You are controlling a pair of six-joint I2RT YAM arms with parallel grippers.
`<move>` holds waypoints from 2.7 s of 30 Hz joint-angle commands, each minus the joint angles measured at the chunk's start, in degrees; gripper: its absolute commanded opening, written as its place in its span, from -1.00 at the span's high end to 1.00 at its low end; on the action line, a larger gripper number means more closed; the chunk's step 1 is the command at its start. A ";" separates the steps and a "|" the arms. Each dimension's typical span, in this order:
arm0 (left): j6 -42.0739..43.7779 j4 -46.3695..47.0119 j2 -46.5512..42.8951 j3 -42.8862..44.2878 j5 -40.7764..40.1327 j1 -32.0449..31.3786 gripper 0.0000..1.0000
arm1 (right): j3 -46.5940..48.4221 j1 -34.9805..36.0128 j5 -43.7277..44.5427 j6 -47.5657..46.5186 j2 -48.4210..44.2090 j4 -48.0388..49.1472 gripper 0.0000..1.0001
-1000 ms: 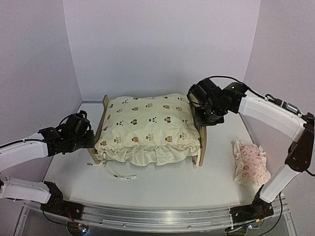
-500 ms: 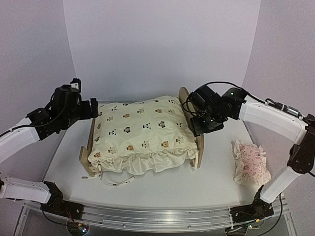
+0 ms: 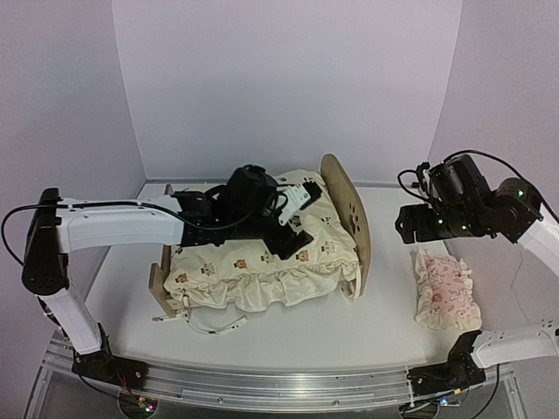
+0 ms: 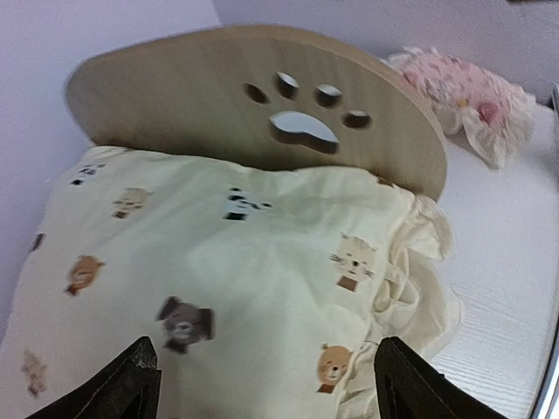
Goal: Set up the pet bed
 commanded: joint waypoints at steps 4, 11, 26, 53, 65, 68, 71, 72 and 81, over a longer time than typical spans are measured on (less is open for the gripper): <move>9.45 8.01 7.54 5.80 8.27 -2.42 -0.62 | -5.33 0.04 -0.11 2.32 -4.38 -0.78 -0.73; 13.73 14.19 12.93 7.79 6.62 -4.15 -0.49 | -7.11 0.04 -0.68 2.83 -5.37 -1.17 -0.71; 18.97 13.63 23.38 15.24 -0.60 -4.17 -0.12 | -9.22 0.04 -2.38 2.69 -6.32 -1.27 -0.67; 10.79 22.98 1.38 6.99 -10.12 -4.11 1.00 | -3.50 0.24 -43.73 -6.51 4.06 17.57 -0.12; 10.24 23.58 -3.89 3.01 -12.81 -3.69 1.00 | -3.77 0.60 -42.36 -10.52 11.11 27.07 0.31; 10.26 23.62 -4.45 2.56 -13.03 -3.59 1.00 | -3.83 1.15 -43.54 -11.59 13.18 27.88 0.30; 10.26 23.68 -4.78 2.32 -13.18 -3.51 1.00 | -4.03 2.19 -42.78 -13.11 14.84 28.18 0.30; 10.26 23.71 -4.86 2.26 -13.26 -3.50 1.00 | -4.12 2.49 -42.36 -13.49 15.46 28.25 0.30; 10.70 23.88 -5.55 1.70 -13.64 -3.05 1.00 | -7.01 3.90 -40.44 -15.48 17.85 29.30 0.30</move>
